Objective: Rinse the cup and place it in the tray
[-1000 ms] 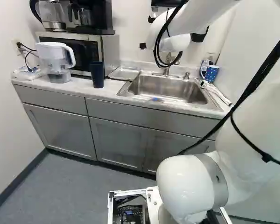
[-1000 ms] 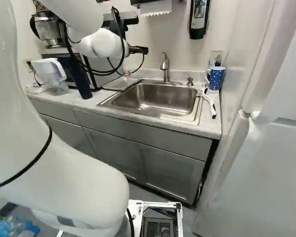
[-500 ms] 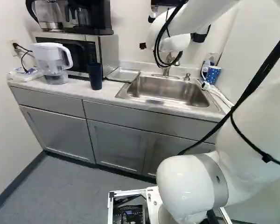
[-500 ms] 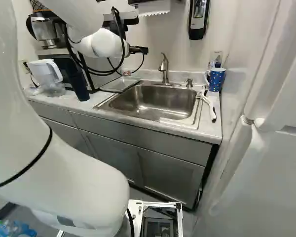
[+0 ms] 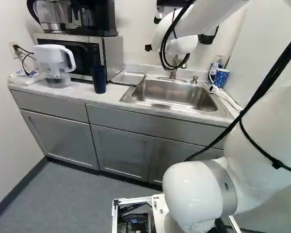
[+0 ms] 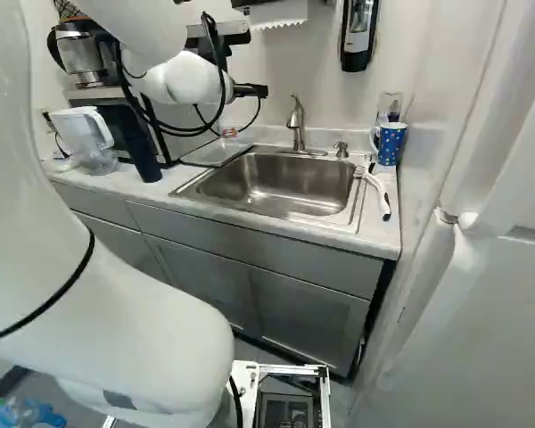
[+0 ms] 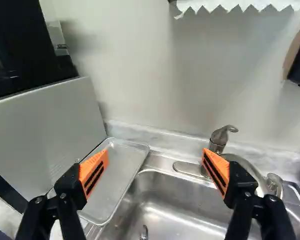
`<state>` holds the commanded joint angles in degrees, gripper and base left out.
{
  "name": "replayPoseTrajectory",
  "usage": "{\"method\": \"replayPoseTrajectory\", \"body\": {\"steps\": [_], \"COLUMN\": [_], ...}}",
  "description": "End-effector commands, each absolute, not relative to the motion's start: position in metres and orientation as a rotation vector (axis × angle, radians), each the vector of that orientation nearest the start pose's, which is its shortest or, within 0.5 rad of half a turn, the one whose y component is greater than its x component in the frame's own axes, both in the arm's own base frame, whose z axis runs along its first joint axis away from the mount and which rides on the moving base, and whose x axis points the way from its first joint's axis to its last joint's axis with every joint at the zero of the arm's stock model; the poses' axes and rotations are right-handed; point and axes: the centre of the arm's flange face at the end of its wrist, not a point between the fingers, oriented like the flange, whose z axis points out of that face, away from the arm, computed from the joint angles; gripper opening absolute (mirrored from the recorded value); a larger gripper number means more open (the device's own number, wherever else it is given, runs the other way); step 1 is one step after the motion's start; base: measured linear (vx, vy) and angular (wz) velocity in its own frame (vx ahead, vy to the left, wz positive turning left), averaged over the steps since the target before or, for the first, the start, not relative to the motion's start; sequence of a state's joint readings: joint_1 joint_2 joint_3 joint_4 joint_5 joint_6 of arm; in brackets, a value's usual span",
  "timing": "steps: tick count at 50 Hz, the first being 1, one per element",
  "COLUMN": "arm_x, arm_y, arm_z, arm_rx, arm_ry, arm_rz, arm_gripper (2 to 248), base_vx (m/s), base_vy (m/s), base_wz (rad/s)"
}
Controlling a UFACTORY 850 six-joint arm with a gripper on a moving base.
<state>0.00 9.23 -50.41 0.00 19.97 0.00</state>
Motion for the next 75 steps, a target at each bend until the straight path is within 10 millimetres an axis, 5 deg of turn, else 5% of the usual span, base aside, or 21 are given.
{"method": "replayPoseTrajectory", "body": {"steps": [36,75], "arm_x": [0.475,0.496], "arm_y": [-0.002,-0.027], "arm_z": [0.642,0.64], "arm_rx": [-2.472,-2.511], "arm_ry": [0.005,0.14], "arm_rz": [-1.942,-1.901], "arm_gripper": [247,247], "base_vx": [0.0,0.0], "base_vy": [0.0,0.0], "base_wz": [0.0,0.0]}}
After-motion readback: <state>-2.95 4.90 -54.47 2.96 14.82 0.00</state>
